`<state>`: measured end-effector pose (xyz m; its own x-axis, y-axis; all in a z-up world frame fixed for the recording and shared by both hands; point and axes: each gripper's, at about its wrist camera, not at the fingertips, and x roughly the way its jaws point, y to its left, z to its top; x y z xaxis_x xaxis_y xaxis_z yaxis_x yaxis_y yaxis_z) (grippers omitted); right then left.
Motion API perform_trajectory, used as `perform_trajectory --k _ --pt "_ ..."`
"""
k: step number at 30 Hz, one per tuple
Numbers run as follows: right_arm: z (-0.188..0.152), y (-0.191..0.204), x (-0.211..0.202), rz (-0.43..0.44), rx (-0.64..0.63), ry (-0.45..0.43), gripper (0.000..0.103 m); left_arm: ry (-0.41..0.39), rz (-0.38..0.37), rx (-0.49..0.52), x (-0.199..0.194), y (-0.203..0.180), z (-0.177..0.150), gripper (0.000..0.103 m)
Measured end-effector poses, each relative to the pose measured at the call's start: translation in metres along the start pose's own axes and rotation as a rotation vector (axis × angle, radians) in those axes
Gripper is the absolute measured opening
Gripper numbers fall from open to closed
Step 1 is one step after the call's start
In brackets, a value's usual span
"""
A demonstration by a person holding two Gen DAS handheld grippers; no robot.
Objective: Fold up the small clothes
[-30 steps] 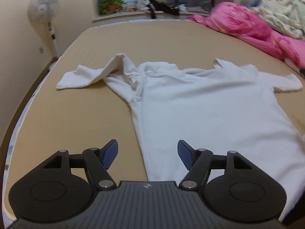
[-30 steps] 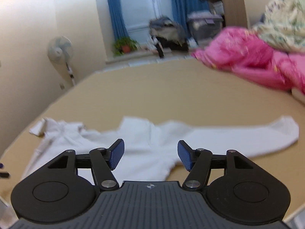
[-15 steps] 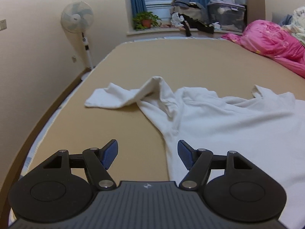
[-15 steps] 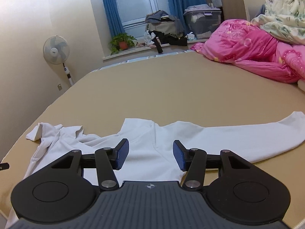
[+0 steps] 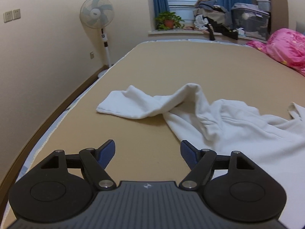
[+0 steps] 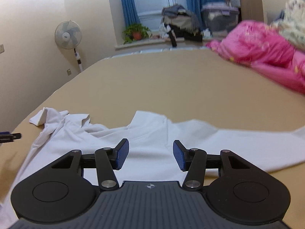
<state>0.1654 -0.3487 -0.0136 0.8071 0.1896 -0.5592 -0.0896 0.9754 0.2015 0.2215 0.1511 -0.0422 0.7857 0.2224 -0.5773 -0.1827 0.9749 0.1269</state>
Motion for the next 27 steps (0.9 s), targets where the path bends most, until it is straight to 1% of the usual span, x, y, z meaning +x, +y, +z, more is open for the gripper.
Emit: perform_trajectory --k 1,5,7,8,9,10,11,12,13,14,17,19,20,21,22,25,27 --pt "0.0 -0.001 0.002 -0.006 0.006 0.008 0.053 0.004 -0.003 -0.011 0.006 0.001 0.001 0.08" --pt "-0.001 -0.001 0.01 -0.04 -0.011 0.02 0.053 0.047 -0.054 -0.07 0.034 0.011 0.006 0.08" --pt "-0.003 -0.002 0.014 -0.045 -0.017 0.037 0.053 0.048 -0.056 -0.087 0.046 0.016 0.008 0.078" --pt "-0.004 -0.002 0.016 -0.044 -0.022 0.045 0.053 0.044 -0.058 -0.094 0.051 0.019 0.01 0.072" --pt "-0.004 -0.002 0.018 -0.041 -0.027 0.052 0.053 0.037 -0.064 -0.101 0.056 0.022 0.012 0.061" --pt "-0.005 -0.001 0.019 -0.035 -0.033 0.056 0.047 0.029 -0.07 -0.112 0.061 0.026 0.015 0.054" --pt "-0.005 0.0 0.02 -0.03 -0.041 0.057 0.034 0.022 -0.071 -0.128 0.065 0.03 0.016 0.039" --pt "-0.005 0.001 0.02 -0.026 -0.048 0.059 0.028 0.02 -0.073 -0.156 0.071 0.037 0.019 0.026" --pt "-0.005 0.001 0.021 -0.023 -0.053 0.063 0.018 0.021 -0.08 -0.193 0.078 0.044 0.021 0.023" --pt "-0.006 0.001 0.022 -0.02 -0.057 0.067 0.014 0.023 -0.087 -0.228 0.084 0.052 0.023 0.022" --pt "-0.008 0.002 0.026 -0.021 -0.066 0.087 0.014 0.039 -0.102 -0.352 0.103 0.076 0.026 0.022" --pt "-0.009 0.001 0.029 -0.019 -0.072 0.103 0.014 0.047 -0.124 -0.438 0.115 0.094 0.026 0.027" --pt "-0.01 0.001 0.03 -0.021 -0.076 0.11 0.014 0.052 -0.14 -0.477 0.12 0.101 0.027 0.036" --pt "-0.01 0.001 0.032 -0.024 -0.081 0.116 0.014 0.059 -0.151 -0.513 0.126 0.108 0.027 0.047" --pt "-0.011 0.002 0.034 -0.025 -0.086 0.123 0.014 0.067 -0.154 -0.546 0.132 0.114 0.026 0.049" --pt "-0.014 0.003 0.039 -0.029 -0.104 0.14 0.014 0.075 -0.156 -0.628 0.149 0.126 0.027 0.05" --pt "-0.016 0.004 0.042 -0.033 -0.119 0.152 0.014 0.06 -0.145 -0.636 0.156 0.126 0.029 0.049"
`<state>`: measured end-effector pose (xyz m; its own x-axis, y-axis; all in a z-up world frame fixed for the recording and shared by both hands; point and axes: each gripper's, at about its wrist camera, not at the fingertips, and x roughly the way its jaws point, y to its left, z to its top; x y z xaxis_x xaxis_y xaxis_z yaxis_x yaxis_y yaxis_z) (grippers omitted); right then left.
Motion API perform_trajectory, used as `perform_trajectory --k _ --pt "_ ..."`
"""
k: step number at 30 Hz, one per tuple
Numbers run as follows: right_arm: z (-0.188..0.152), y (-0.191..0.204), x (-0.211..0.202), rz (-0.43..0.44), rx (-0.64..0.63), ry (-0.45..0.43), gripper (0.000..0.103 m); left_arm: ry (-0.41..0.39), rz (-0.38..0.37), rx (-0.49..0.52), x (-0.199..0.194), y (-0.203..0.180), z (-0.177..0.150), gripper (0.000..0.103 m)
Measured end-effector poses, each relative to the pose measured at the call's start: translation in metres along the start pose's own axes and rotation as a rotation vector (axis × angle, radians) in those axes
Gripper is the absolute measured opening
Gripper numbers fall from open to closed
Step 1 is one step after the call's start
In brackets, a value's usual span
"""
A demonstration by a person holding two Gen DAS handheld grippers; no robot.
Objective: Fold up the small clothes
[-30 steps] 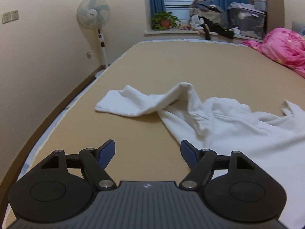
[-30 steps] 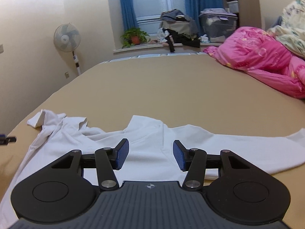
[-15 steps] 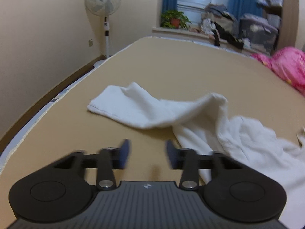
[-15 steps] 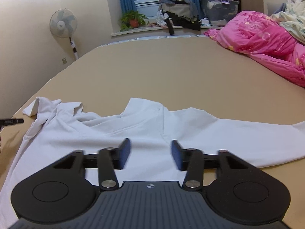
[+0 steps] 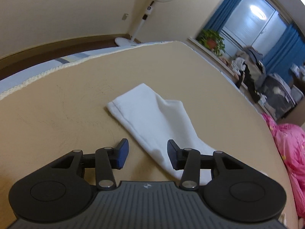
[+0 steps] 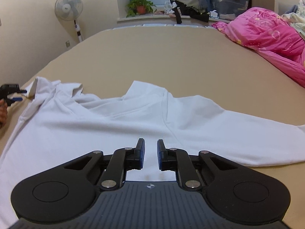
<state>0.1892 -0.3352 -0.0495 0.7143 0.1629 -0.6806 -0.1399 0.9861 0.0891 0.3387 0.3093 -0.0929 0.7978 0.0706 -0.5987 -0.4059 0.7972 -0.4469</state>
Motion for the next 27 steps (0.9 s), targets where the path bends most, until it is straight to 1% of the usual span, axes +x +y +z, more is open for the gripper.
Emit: perform_trajectory --k 2,3,4,5,7,8,10,11,12,13,14,16,17,18,21,22,24,25,27 --pt "-0.001 0.002 0.003 -0.005 -0.011 0.007 0.014 -0.014 0.023 0.033 0.004 -0.005 0.0 0.044" --pt "-0.001 0.002 0.004 -0.008 -0.016 0.009 0.014 -0.017 0.037 0.055 0.006 -0.008 0.0 0.027" --pt "-0.001 0.003 0.005 -0.011 -0.019 0.01 0.014 -0.009 0.048 0.07 0.009 -0.011 0.0 0.014" --pt "-0.001 0.003 0.006 -0.012 -0.022 0.011 0.014 0.007 0.044 0.071 0.011 -0.008 0.0 0.004" --pt "-0.002 0.005 0.007 -0.016 -0.03 0.011 0.014 0.002 0.012 0.043 0.007 0.001 0.002 0.003" --pt "-0.002 0.006 0.008 -0.018 -0.034 0.011 0.014 -0.005 0.021 0.047 0.003 0.003 0.004 0.003" --pt "-0.003 0.008 0.008 -0.023 -0.044 0.013 0.014 -0.034 0.074 0.062 -0.011 0.01 0.01 0.002" --pt "-0.003 0.009 0.008 -0.027 -0.048 0.011 0.014 -0.051 0.095 0.053 -0.019 0.014 0.014 0.002" --pt "-0.002 0.009 0.008 -0.03 -0.05 0.009 0.014 -0.076 0.133 0.044 -0.032 0.02 0.018 0.002" --pt "-0.002 0.01 0.007 -0.031 -0.05 0.006 0.014 -0.101 0.197 0.038 -0.047 0.027 0.023 0.002" --pt "-0.002 0.011 0.007 -0.032 -0.05 0.004 0.014 -0.121 0.261 0.012 -0.063 0.038 0.028 0.002" --pt "-0.001 0.011 0.007 -0.032 -0.047 -0.001 0.014 -0.132 0.414 -0.091 -0.094 0.068 0.037 0.002" --pt "-0.001 0.011 0.006 -0.031 -0.044 -0.003 0.014 -0.131 0.47 -0.141 -0.11 0.083 0.04 0.002" --pt "0.0 0.011 0.005 -0.027 -0.04 -0.007 0.014 -0.137 0.512 -0.174 -0.126 0.099 0.042 0.002" --pt "0.0 0.013 0.002 -0.012 -0.041 -0.018 0.014 -0.174 0.595 -0.189 -0.173 0.131 0.043 0.002" --pt "0.001 0.013 0.0 -0.008 -0.043 -0.022 0.014 -0.179 0.603 -0.21 -0.185 0.14 0.043 0.002" --pt "0.001 0.015 -0.003 -0.002 -0.045 -0.027 0.014 -0.167 0.58 -0.289 -0.209 0.162 0.039 0.002" --pt "0.001 0.015 -0.004 0.0 -0.044 -0.03 0.014 -0.162 0.585 -0.321 -0.217 0.17 0.035 0.002" --pt "0.001 0.017 -0.006 0.002 -0.041 -0.032 0.014 -0.158 0.583 -0.354 -0.23 0.183 0.029 0.003"
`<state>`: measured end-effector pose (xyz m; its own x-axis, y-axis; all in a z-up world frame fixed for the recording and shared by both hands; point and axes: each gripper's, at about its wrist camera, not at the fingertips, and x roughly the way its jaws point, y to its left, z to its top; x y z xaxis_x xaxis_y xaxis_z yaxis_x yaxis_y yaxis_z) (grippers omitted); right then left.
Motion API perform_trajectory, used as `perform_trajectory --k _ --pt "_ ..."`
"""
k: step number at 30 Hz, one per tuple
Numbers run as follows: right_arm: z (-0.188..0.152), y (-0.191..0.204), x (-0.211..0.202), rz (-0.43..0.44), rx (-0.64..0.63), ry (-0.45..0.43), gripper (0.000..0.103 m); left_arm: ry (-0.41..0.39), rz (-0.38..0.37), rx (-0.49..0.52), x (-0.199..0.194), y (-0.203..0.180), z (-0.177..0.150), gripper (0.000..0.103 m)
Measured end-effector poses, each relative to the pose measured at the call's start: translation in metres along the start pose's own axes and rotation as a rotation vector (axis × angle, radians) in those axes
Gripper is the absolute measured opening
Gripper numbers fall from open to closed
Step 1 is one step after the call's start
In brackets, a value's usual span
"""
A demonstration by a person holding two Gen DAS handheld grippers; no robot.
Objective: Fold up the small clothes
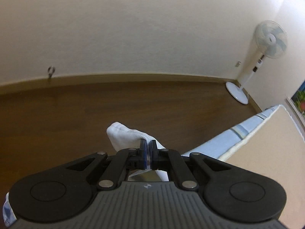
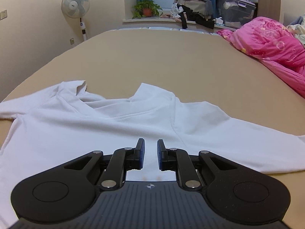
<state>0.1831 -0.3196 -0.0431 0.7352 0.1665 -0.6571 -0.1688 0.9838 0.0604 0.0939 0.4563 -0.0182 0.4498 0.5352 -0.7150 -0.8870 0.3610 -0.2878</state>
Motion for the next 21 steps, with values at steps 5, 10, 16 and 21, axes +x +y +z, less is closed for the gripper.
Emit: perform_trajectory --k 5,10,16,21 --pt "-0.003 0.003 -0.007 0.005 0.003 0.004 0.014 0.266 -0.169 -0.163 0.041 0.047 -0.012 0.036" --pt "-0.007 0.007 -0.014 -0.002 -0.032 -0.001 0.015 0.326 -0.243 -0.415 0.054 0.095 -0.008 0.045" --pt "-0.009 0.006 -0.009 -0.012 -0.006 0.02 0.015 0.317 -0.262 -0.425 0.068 0.095 -0.001 0.022" --pt "-0.012 0.011 -0.002 0.006 0.0 0.053 0.015 0.111 -0.286 -0.197 0.024 0.053 0.011 0.003"
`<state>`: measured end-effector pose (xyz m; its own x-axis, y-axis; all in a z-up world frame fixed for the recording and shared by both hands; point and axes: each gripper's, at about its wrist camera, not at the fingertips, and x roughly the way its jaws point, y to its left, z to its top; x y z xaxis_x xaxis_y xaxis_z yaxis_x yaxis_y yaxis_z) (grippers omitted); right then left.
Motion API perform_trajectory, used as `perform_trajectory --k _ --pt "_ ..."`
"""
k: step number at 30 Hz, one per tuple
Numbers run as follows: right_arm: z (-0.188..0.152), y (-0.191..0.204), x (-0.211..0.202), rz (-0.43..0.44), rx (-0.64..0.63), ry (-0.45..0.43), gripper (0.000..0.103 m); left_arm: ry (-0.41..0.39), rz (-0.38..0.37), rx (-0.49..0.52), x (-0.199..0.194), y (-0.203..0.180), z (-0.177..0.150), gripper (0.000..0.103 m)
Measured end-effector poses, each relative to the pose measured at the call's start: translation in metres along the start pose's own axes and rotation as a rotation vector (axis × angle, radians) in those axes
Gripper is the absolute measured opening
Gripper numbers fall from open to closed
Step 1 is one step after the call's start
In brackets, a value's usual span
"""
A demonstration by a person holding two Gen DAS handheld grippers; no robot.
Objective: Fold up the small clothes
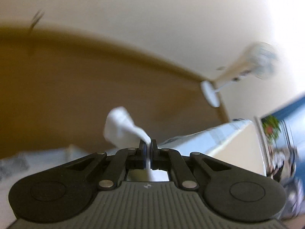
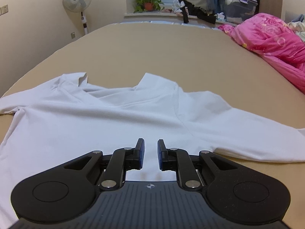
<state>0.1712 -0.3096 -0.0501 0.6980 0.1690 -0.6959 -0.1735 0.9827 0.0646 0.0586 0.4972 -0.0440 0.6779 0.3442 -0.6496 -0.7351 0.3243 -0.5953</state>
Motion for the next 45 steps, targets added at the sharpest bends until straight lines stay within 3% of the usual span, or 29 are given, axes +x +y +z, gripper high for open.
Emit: perform_trajectory --k 5,8,11,13,15,17,18,20,22,27,30,33,35,37,39,42,44,45 --pt "0.0 -0.003 0.005 0.041 0.045 0.014 0.011 -0.025 -0.236 0.295 -0.037 -0.105 -0.052 0.003" --pt "0.001 -0.005 0.008 0.061 0.086 0.027 0.009 -0.006 -0.395 0.52 -0.066 -0.184 -0.118 0.003" --pt "0.003 -0.01 0.013 0.095 0.145 0.041 0.009 0.059 -0.581 0.658 -0.104 -0.25 -0.2 0.003" --pt "0.004 -0.012 0.015 0.117 0.184 0.046 0.01 0.149 -0.709 0.724 -0.127 -0.279 -0.26 0.003" --pt "0.006 -0.015 0.017 0.143 0.222 0.046 0.011 0.323 -0.827 0.797 -0.148 -0.3 -0.317 0.007" --pt "0.007 -0.017 0.017 0.167 0.255 0.043 0.011 0.486 -0.903 0.895 -0.162 -0.302 -0.362 0.011" --pt "0.007 -0.019 0.018 0.178 0.27 0.044 0.011 0.502 -0.919 0.93 -0.168 -0.297 -0.372 0.013" --pt "0.008 -0.023 0.018 0.191 0.301 0.043 0.014 0.495 -0.916 0.987 -0.17 -0.283 -0.373 0.014" --pt "0.01 -0.026 0.02 0.207 0.325 0.042 0.015 0.471 -0.851 1.005 -0.163 -0.262 -0.355 0.015" --pt "0.016 -0.024 0.038 0.208 0.353 0.058 0.024 0.333 -0.552 1.085 -0.13 -0.212 -0.282 0.018" --pt "0.019 -0.019 0.055 0.194 0.344 0.073 0.026 0.26 -0.445 0.988 -0.112 -0.189 -0.234 0.023" --pt "0.018 -0.012 0.077 0.16 0.324 0.105 0.026 0.283 -0.334 0.842 -0.09 -0.169 -0.199 0.022" --pt "0.016 -0.003 0.087 0.124 0.283 0.114 0.024 0.242 -0.341 0.773 -0.091 -0.167 -0.179 0.022" --pt "0.017 0.006 0.088 0.08 0.23 0.075 0.01 0.211 -0.337 0.803 -0.091 -0.167 -0.173 0.022" --pt "0.023 0.009 0.075 0.085 0.205 -0.009 0.004 0.217 -0.323 0.852 -0.088 -0.171 -0.179 0.022" --pt "0.04 -0.005 0.026 0.079 0.225 -0.217 0.004 0.214 -0.356 0.895 -0.09 -0.18 -0.187 0.028" --pt "0.04 -0.014 0.01 -0.007 0.187 -0.242 0.004 0.214 -0.379 0.903 -0.09 -0.188 -0.197 0.032" --pt "0.037 -0.018 0.011 -0.087 0.142 -0.209 0.004 0.221 -0.388 0.906 -0.088 -0.191 -0.203 0.032"
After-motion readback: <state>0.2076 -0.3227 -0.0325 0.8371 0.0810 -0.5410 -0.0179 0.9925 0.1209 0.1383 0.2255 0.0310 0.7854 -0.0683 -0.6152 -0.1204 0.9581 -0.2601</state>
